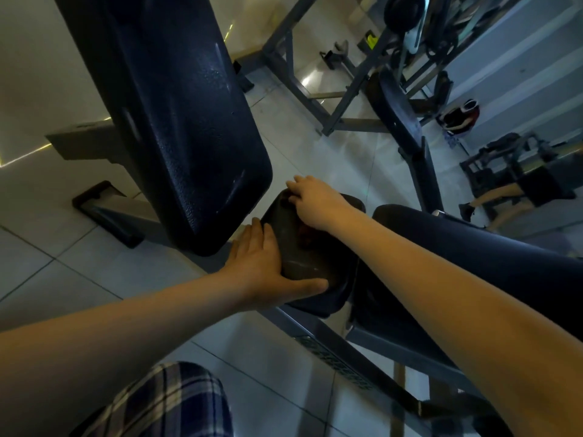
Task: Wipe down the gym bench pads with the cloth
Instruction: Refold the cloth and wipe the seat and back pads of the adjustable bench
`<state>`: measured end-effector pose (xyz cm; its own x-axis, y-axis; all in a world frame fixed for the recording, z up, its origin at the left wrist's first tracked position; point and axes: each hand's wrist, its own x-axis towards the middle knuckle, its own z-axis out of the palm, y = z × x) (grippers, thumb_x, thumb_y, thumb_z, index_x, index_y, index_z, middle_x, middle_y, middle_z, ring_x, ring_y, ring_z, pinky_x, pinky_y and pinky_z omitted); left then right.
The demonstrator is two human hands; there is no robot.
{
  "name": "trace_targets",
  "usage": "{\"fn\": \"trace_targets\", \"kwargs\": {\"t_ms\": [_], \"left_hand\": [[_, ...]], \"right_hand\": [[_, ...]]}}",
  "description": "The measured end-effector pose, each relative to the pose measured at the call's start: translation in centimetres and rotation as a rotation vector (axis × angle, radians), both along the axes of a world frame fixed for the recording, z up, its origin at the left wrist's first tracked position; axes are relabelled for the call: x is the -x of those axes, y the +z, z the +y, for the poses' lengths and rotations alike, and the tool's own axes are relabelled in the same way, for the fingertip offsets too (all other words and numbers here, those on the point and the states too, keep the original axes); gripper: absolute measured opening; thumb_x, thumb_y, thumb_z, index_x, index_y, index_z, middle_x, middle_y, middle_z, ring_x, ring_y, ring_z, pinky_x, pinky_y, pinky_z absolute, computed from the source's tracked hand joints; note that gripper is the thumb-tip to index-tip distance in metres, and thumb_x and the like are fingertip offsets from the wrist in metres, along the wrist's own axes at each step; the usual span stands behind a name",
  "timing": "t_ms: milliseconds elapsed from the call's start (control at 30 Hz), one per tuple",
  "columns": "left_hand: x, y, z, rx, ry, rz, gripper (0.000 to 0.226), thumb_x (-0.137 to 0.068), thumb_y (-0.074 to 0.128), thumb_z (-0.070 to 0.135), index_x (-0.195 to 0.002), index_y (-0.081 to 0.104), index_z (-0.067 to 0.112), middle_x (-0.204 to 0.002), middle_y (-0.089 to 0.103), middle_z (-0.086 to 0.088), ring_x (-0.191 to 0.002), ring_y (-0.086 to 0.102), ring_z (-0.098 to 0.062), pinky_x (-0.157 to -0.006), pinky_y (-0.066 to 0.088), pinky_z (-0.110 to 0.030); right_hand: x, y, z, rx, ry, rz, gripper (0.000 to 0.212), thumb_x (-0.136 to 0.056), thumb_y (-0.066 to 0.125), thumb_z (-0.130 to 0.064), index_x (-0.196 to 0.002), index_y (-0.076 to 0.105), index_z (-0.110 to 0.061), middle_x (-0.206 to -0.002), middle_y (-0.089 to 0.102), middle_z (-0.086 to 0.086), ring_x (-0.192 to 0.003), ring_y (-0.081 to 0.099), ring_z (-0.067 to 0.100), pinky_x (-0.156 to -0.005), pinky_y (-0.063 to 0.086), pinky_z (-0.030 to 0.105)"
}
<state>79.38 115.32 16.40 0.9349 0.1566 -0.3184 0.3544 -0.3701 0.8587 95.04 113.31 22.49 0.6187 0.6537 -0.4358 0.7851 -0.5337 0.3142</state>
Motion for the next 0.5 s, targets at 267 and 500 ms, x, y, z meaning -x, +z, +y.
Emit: {"fn": "trace_targets", "kwargs": {"t_ms": [267,500], "left_hand": [[0.5,0.0,0.0,0.056,0.055,-0.022,0.137,-0.061,0.075,0.072,-0.156,-0.004,0.015,-0.163,-0.003,-0.011,-0.151,-0.002,-0.027,-0.123,0.012,-0.045],[0.7,-0.4,1.9,0.124,0.032,-0.059,0.124,-0.036,0.095,0.048,-0.142,0.035,0.023,-0.134,0.047,0.004,-0.128,0.047,-0.019,-0.105,0.046,-0.041]], "right_hand": [[-0.7,-1.7,2.1,-0.002,-0.055,-0.057,0.043,-0.099,0.047,-0.017,-0.141,0.045,-0.008,-0.138,0.049,0.015,-0.124,0.048,0.033,-0.103,0.041,0.039],[6.3,3.7,-5.0,0.101,0.063,0.187,0.058,-0.101,0.033,-0.009,-0.155,0.014,-0.015,-0.163,0.005,0.007,-0.15,0.004,0.024,-0.122,0.006,0.039]]}}
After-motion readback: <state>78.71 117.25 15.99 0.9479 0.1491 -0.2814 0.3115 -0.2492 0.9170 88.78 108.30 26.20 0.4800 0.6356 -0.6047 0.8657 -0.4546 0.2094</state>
